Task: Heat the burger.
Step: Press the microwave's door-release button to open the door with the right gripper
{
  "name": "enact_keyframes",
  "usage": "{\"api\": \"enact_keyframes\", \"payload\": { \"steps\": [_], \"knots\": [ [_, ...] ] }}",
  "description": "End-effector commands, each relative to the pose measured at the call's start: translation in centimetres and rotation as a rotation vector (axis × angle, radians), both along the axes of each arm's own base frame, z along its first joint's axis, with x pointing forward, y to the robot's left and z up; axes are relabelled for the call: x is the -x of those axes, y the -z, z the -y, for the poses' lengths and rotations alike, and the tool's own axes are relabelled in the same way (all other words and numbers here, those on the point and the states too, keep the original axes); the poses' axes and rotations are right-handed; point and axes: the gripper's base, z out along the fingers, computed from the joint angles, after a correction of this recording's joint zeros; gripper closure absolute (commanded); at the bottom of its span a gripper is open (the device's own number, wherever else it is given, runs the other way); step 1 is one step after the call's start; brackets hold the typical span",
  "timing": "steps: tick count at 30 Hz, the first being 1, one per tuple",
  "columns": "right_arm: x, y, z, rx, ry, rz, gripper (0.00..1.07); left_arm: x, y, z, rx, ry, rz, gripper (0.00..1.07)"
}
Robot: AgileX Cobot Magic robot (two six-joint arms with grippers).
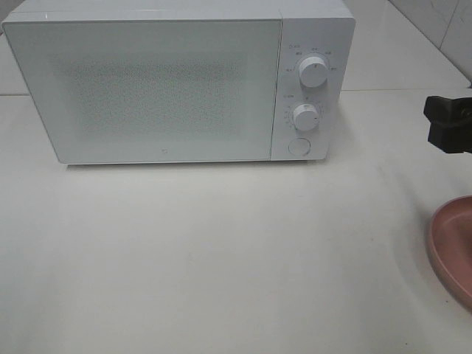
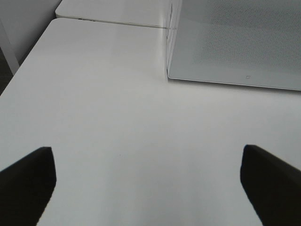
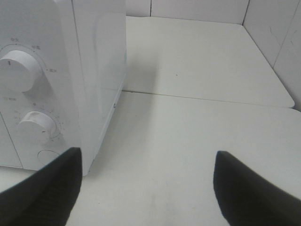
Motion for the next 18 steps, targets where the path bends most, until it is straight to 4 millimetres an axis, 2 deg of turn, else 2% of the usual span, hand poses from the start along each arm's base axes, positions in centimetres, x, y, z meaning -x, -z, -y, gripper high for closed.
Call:
{"api": "enact_keyframes", "payload": {
  "steps": [1,12,18],
  "knots": [
    [0.1,-0.3,-0.5,0.025,-0.011,0.036,0.32,0.3,0.1,0.0,0.001,0.002,0.029,0.07],
    [0.3,-0.5,-2.3,0.027,0.005,0.097,0.32,0.3,0.1,0.0,0.001,0.002,0.029,0.07],
    [-0.2,1.0,-3.5,0.030,0.027,0.074,0.32,0.3,0.1,0.0,0.001,0.002,0.029,0.07]
  ]
}}
